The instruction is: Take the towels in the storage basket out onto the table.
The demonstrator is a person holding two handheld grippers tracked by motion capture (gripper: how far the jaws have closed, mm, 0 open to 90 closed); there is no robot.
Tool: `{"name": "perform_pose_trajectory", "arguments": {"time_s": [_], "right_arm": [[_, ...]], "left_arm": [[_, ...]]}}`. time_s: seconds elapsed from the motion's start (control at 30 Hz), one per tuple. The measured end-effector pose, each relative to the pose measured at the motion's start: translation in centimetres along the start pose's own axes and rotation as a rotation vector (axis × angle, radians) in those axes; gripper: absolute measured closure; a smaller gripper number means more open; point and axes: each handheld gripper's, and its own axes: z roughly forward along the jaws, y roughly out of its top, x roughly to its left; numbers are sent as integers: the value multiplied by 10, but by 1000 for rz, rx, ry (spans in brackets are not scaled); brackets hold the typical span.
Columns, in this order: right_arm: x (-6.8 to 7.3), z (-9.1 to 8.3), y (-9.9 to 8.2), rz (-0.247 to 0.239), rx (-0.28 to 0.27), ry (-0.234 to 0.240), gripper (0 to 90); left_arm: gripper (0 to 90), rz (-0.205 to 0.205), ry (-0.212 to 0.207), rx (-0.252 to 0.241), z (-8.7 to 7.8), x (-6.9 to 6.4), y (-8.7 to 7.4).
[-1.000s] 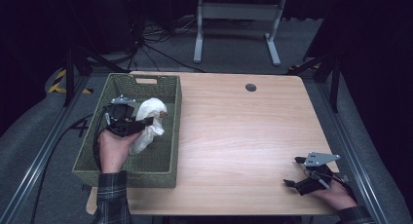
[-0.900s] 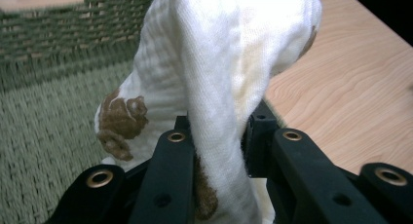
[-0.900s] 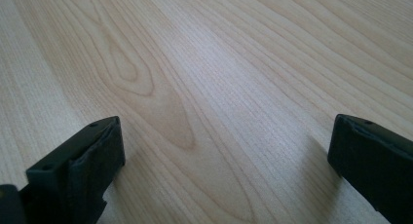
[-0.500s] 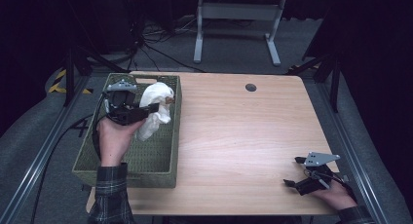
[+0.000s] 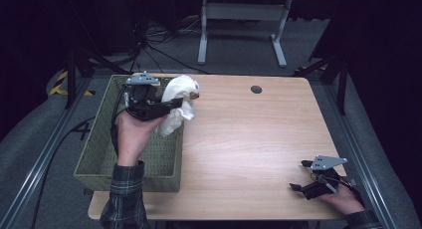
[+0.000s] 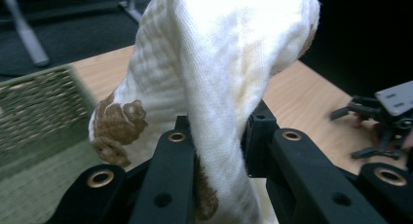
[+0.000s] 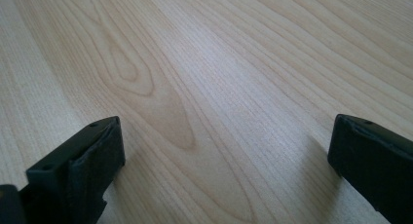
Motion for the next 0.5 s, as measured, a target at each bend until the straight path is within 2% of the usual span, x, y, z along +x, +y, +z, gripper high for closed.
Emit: {"name": "perform_pose_trajectory", "arguments": {"time_s": [0.13,0.5], "right_arm": [[0,0,0,1,0,0,1],[0,0,0,0,0,0,1]], "left_arm": [[781,29,-29,3,11,-9,2],[780,53,-95,1,38,-30,-2]]}}
